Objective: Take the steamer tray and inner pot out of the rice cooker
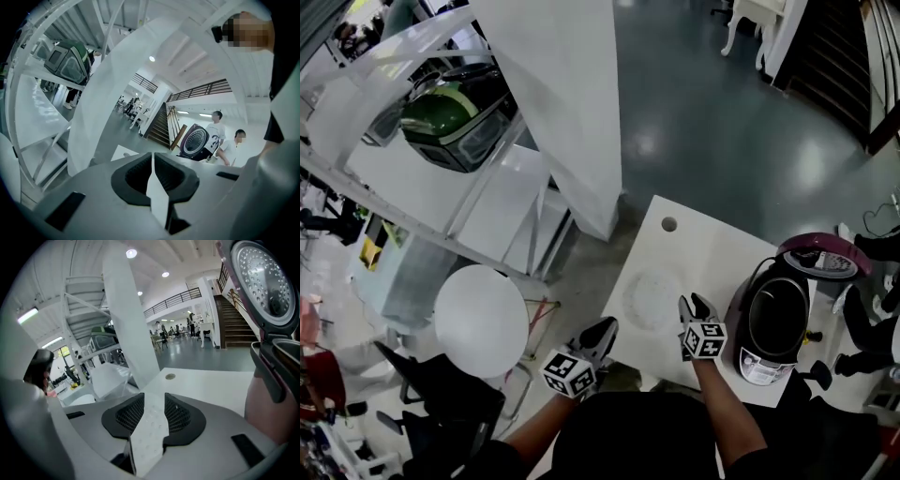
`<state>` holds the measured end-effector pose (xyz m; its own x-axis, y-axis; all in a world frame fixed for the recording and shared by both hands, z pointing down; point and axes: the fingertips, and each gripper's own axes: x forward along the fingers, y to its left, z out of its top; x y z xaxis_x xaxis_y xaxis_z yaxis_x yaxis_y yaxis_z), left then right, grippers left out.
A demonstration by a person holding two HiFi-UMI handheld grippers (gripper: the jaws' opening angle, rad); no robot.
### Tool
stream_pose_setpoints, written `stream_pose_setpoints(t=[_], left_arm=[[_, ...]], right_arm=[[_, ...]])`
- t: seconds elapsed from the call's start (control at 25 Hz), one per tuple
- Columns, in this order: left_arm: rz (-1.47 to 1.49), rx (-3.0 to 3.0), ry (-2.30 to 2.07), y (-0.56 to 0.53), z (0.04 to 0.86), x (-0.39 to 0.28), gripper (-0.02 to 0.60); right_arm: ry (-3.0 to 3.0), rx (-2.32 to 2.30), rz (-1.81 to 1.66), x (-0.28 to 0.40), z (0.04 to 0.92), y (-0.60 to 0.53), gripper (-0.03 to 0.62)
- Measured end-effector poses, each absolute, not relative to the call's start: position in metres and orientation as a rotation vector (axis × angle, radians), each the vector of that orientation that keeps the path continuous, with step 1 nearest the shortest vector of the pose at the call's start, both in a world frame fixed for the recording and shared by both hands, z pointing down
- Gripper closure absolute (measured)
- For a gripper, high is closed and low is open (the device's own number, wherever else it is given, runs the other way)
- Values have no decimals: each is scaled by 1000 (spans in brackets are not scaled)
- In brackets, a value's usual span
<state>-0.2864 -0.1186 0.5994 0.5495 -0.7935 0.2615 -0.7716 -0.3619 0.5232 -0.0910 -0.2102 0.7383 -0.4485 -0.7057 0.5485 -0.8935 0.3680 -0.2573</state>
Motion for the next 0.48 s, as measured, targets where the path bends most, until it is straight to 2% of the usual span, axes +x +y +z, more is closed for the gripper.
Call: stream_pose_setpoints(t=[0.16,0.28,0.48], left_arm=[[-57,2223,-1213,-129,594,-258,566],[-65,2251,-1189,-139,589,-228,566],[-44,2317,-1088,-155,574,-151,566]], right_arm=[[-2404,1429,737,-93,679,-201,484],[-2465,1488,708,-81,628,-198,524],[-2498,1632,659,-15,557,-196,564]])
